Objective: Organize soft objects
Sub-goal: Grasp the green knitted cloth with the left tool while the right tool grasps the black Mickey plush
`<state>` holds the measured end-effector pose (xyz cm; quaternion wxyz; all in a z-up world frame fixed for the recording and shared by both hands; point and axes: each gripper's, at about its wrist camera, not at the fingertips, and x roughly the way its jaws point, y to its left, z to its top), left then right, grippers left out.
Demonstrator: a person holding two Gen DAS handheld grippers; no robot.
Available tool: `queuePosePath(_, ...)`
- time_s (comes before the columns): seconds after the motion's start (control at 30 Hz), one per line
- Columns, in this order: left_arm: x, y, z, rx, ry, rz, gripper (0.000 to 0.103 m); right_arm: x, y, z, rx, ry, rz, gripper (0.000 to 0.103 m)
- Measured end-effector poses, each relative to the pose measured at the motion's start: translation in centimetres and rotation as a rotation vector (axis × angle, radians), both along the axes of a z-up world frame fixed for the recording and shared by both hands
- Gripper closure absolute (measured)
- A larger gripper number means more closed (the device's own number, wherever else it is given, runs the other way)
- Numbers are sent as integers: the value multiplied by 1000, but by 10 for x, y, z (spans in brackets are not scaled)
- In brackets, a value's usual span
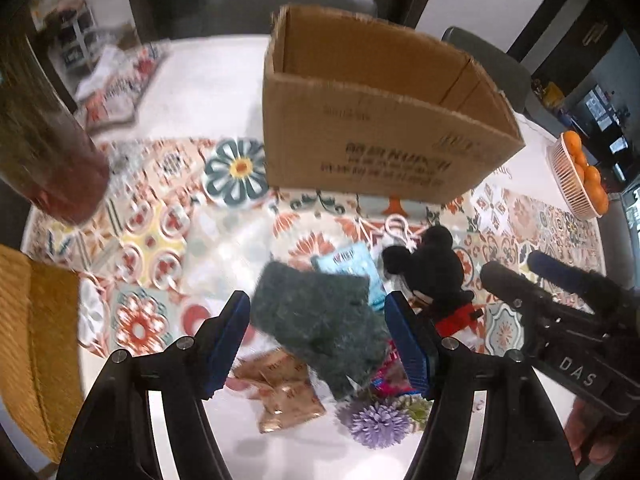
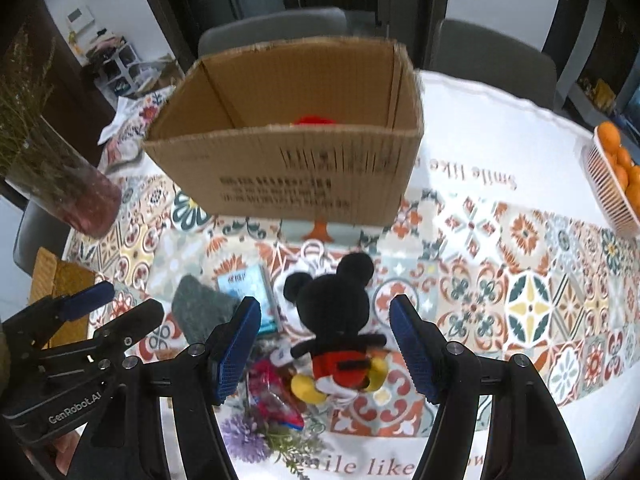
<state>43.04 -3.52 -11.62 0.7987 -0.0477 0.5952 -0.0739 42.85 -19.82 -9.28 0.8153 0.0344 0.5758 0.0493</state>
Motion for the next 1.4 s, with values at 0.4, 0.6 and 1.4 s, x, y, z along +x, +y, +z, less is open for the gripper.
queuePosePath(0.4,10,-6,-47,-31,158,39,33,6,-7,-48,12,138,-18,35)
queuePosePath(0.6,16,-8,-69,-53,215,66,32,10,-11,-67,9,185,-22,35)
queuePosePath(1.4,13,-12,-88,-142,217,49,74,11,-1,-110,36,238,-6,48)
